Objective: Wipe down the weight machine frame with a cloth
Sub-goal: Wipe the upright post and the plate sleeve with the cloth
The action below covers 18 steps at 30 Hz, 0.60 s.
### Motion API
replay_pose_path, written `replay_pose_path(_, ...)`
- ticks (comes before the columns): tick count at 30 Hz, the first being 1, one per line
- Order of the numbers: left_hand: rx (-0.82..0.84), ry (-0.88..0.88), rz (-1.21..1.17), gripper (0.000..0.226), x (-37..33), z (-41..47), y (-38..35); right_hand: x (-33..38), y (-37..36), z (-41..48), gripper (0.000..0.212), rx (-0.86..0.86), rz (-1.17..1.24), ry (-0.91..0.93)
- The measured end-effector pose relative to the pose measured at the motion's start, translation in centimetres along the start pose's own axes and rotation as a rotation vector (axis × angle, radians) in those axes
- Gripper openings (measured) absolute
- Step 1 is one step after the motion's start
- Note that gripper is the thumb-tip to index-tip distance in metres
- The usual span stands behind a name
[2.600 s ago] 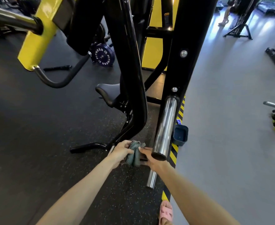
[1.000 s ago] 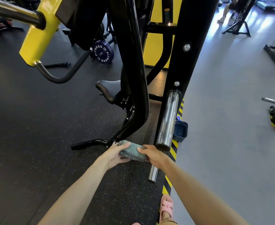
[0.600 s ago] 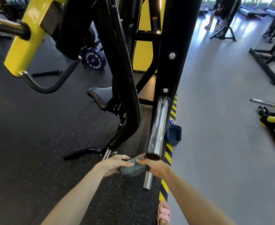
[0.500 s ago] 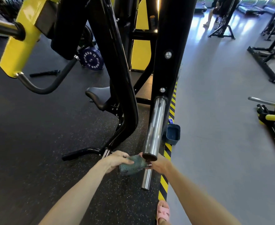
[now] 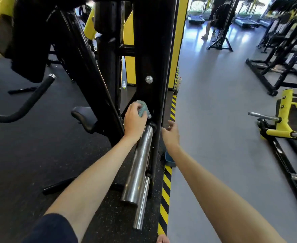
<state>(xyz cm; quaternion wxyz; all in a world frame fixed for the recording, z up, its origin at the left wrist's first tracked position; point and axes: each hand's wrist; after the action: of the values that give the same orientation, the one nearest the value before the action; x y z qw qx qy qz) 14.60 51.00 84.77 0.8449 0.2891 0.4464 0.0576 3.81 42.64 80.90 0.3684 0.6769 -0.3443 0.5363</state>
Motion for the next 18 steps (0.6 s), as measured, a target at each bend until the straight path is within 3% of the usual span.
replay_pose_path(2, 0.033, -0.277, 0.137, 0.014, -0.5, 0.3, -2.2, 1.4, 0.0, 0.9, 0.046, 0.021, 0.004, 0.069)
replay_pose_path(5, 0.148, -0.879, 0.449, 0.017, 0.0, 0.1, -4.2, 2.4, 0.1, 1.7, 0.048, 0.06, 0.046, 0.13)
replay_pose_path(7, 0.094, -1.068, 0.588, 0.013, 0.5, 0.7, -3.5, 2.3, 0.5, 2.0, 0.052, 0.084, 0.043, 0.127)
replay_pose_path(9, -0.014, -1.064, 0.561, 0.011, 1.1, 1.4, -2.3, 2.1, 1.1, 2.3, 0.053, 0.11, 0.028, 0.124)
replay_pose_path(13, -0.192, -0.795, 0.451, 0.017, 2.7, 1.3, -2.7, 1.9, 1.1, 2.5, 0.051, 0.152, 0.038, 0.082)
replay_pose_path(16, -0.154, -0.635, 0.286, 0.023, 2.4, 0.7, -3.4, 1.6, 0.7, 2.2, 0.054, 0.166, 0.016, 0.055)
replay_pose_path(18, -0.02, -0.508, 0.199, 0.024, 2.9, 1.0, -2.4, 1.7, 1.0, 1.8, 0.055, 0.181, -0.003, 0.028)
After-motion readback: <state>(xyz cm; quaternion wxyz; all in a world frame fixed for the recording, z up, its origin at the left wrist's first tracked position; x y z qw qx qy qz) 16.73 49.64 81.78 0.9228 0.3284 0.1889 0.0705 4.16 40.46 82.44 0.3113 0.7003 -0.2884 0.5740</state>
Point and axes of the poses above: each hand's wrist, its own z-axis towards the middle knuckle, its own y-axis out of the back of the hand, x = y × z, and after that the axes turned 6 degrees about z, right-handed
